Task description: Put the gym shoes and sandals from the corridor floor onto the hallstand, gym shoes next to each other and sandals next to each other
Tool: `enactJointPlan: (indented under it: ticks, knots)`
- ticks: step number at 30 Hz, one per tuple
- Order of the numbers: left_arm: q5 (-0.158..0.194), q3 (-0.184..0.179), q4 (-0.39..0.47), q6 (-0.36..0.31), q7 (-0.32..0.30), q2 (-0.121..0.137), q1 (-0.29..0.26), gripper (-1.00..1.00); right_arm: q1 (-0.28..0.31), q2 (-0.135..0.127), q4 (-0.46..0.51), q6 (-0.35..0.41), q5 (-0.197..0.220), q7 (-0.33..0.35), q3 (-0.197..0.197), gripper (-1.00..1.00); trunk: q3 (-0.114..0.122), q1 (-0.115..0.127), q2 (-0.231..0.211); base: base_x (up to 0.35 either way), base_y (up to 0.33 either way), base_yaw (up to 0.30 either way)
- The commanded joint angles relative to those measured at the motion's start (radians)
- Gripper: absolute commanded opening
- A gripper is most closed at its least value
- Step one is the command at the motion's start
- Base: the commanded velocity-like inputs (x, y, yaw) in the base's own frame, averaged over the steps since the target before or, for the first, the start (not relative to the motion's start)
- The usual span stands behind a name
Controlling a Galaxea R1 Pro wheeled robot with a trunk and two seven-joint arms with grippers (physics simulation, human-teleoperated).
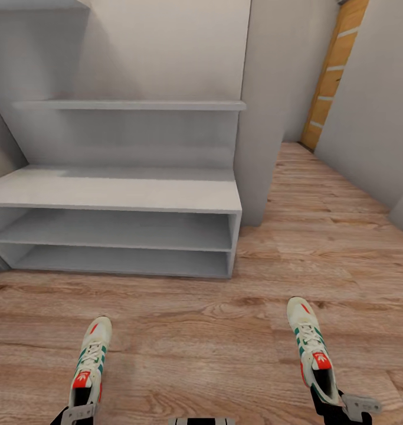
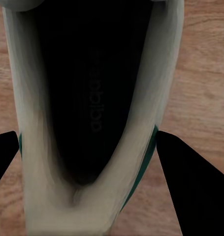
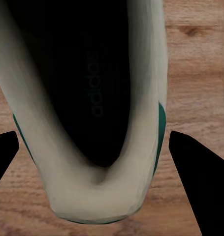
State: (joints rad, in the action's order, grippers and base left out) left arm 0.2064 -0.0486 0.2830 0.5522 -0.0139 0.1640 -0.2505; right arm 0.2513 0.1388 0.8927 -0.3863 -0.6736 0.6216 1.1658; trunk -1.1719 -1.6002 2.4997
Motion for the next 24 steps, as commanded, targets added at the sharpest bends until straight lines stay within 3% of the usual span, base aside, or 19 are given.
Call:
enactJointPlan:
  ticks: [1,10,24]
  knots:
    - [0.008,-0.005,0.0,0.003,-0.001,0.001,0.0,-1.0,0.002,0.001,0.001,-0.006,-0.009,0.005,0.007,-1.0,-0.001,0.0,0.0,0.007,0.008,0.0]
    - [0.007,-0.005,0.001,0.002,-0.004,0.001,0.0,-1.0,0.002,0.001,-0.003,-0.006,-0.009,0.002,0.011,-1.0,-0.001,0.0,0.0,0.0,0.049,0.0]
    - [0.008,-0.006,0.003,0.003,-0.004,0.002,0.0,-1.0,0.002,-0.001,-0.004,-0.006,-0.009,0.0,0.014,-1.0,-0.001,0.0,0.0,-0.073,0.272,0.0]
